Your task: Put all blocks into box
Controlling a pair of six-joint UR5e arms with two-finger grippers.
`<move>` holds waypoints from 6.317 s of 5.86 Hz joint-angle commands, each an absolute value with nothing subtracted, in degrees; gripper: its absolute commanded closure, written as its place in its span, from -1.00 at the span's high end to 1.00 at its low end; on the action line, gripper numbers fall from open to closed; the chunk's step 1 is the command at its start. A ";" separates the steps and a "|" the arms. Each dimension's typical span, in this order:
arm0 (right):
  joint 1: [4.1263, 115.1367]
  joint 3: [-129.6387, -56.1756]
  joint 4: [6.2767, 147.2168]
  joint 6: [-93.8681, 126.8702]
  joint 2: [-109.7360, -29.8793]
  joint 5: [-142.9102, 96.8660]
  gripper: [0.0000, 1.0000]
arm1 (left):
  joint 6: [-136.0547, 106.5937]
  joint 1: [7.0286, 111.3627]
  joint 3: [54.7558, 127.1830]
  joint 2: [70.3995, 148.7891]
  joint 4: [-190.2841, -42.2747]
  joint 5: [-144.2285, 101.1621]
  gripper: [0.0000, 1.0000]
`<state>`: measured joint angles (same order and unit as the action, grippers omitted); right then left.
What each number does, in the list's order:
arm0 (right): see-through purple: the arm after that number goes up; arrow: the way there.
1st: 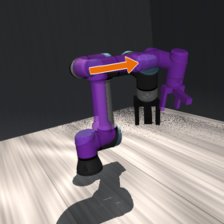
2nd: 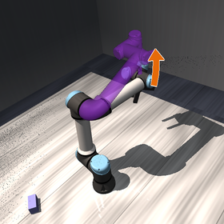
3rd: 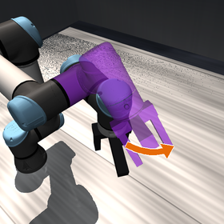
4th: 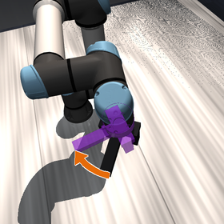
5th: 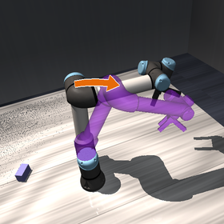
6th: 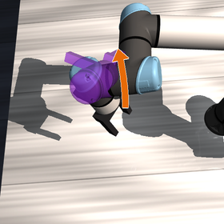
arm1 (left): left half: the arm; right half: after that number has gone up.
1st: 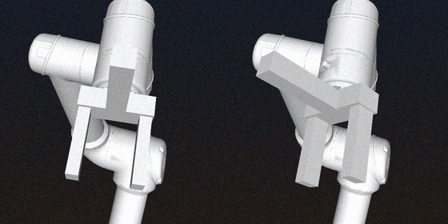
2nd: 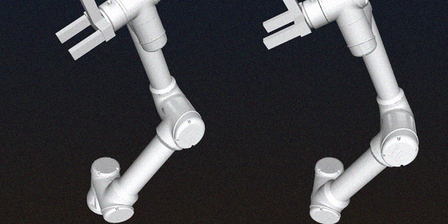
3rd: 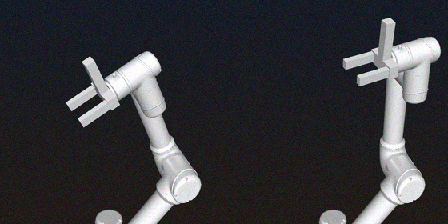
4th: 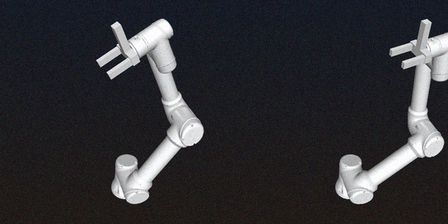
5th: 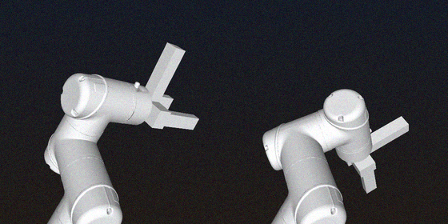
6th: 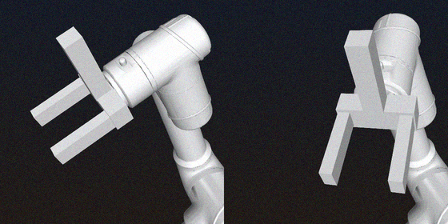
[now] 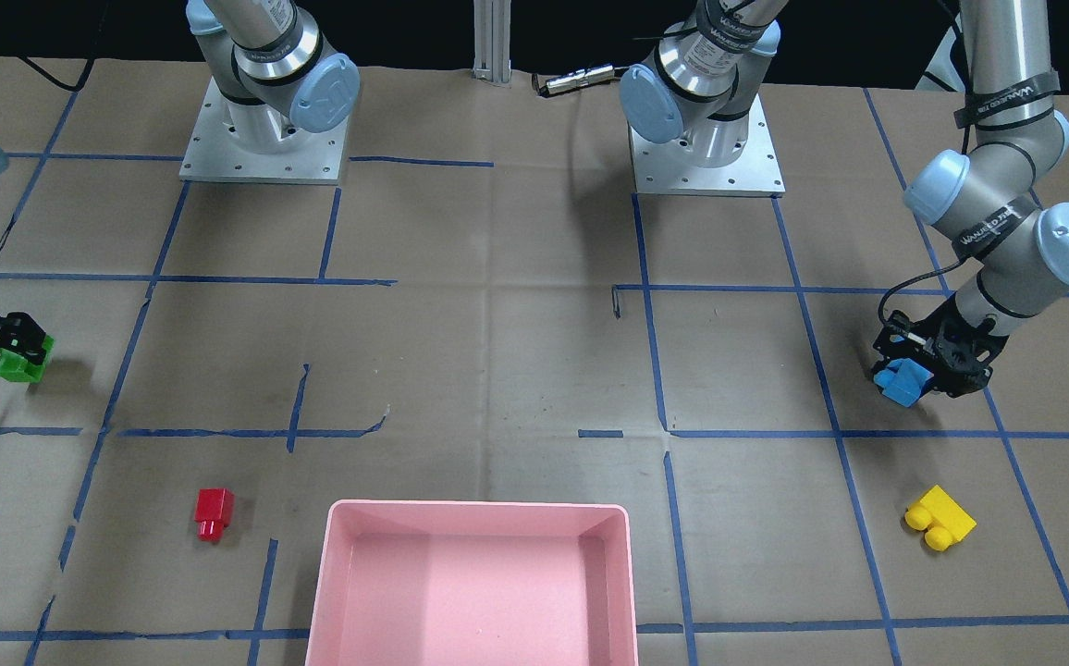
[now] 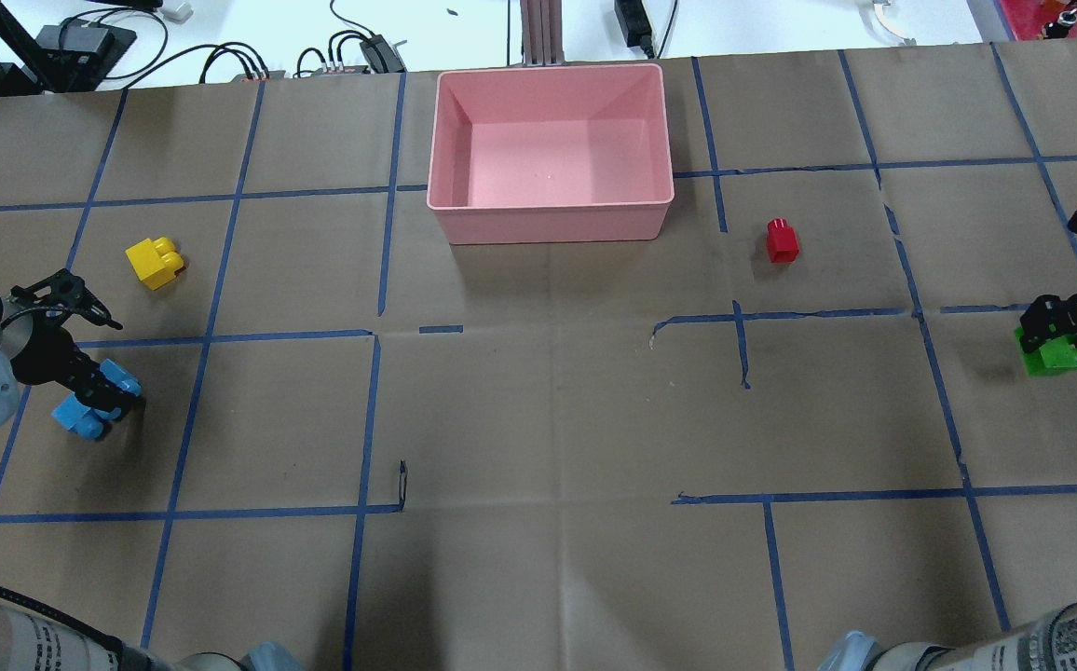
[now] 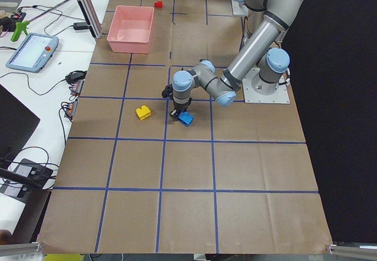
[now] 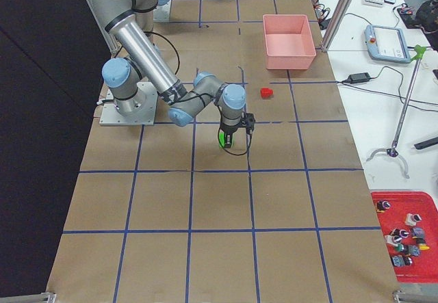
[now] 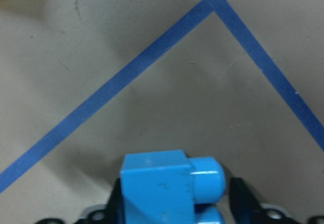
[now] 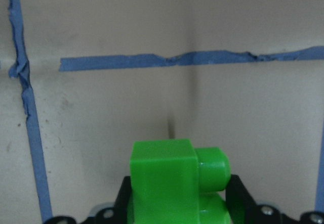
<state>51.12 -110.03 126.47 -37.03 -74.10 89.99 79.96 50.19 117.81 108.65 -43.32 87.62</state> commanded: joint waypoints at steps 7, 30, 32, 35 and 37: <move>95.24 -58.13 124.97 -13.34 -47.94 76.13 -0.88 | 56.77 59.92 82.88 109.25 -72.77 88.33 -1.00; 82.62 -103.45 143.35 -6.42 -60.65 89.82 0.99 | -0.70 89.17 48.34 132.03 -81.10 87.36 0.98; 82.62 -103.53 143.26 -6.33 -60.38 89.82 0.50 | 5.85 76.44 50.26 130.70 -84.64 87.01 0.98; 82.62 -103.54 142.21 -6.07 -60.38 89.82 -0.86 | 10.83 64.18 53.07 132.27 -84.72 87.71 0.99; 82.79 -96.91 137.16 -7.29 -64.14 90.17 -0.92 | -3.46 62.58 65.94 127.21 -83.16 87.63 0.98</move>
<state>82.64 -100.76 140.62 -6.86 -62.24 89.89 2.28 63.41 59.86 129.77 -84.04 87.67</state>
